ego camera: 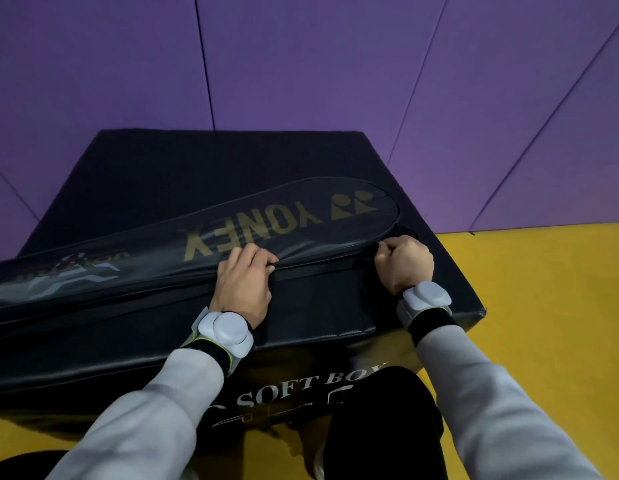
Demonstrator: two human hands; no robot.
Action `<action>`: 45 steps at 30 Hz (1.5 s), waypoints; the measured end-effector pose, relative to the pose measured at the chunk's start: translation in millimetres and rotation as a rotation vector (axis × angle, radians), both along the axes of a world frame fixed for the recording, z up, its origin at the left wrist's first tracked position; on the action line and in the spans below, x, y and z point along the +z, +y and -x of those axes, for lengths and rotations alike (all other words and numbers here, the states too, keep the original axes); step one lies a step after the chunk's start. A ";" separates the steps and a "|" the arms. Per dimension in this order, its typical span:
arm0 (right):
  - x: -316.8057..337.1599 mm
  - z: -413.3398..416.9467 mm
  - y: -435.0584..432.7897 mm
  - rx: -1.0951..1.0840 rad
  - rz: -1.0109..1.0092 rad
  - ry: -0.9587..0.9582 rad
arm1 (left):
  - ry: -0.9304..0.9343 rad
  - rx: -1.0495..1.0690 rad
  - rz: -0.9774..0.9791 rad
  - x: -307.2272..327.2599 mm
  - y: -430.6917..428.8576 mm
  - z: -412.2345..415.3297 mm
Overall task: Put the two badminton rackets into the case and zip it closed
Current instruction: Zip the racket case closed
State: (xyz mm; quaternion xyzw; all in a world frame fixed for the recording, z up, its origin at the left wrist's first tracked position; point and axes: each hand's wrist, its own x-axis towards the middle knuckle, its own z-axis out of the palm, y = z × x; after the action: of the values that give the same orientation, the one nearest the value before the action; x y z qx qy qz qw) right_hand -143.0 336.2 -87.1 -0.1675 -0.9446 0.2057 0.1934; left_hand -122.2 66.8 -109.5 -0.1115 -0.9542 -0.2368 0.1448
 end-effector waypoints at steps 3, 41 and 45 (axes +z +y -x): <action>-1.6 -0.3 -1.4 -0.012 -0.049 0.021 | -0.012 0.008 0.016 0.1 -0.3 -0.1; -2.3 -20.3 -77.2 0.593 -0.257 -0.151 | -0.055 0.051 0.297 12.0 -125.0 -71.3; -4.9 -15.3 -82.6 0.622 -0.210 -0.196 | -0.023 0.081 0.301 16.1 -163.9 -74.2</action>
State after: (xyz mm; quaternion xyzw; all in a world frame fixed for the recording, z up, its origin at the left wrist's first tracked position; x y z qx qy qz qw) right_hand -127.7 253.5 -92.0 0.1303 -0.9805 0.1396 0.0459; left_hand -48.0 -97.2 -93.5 -0.0908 -0.9843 -0.0861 0.1248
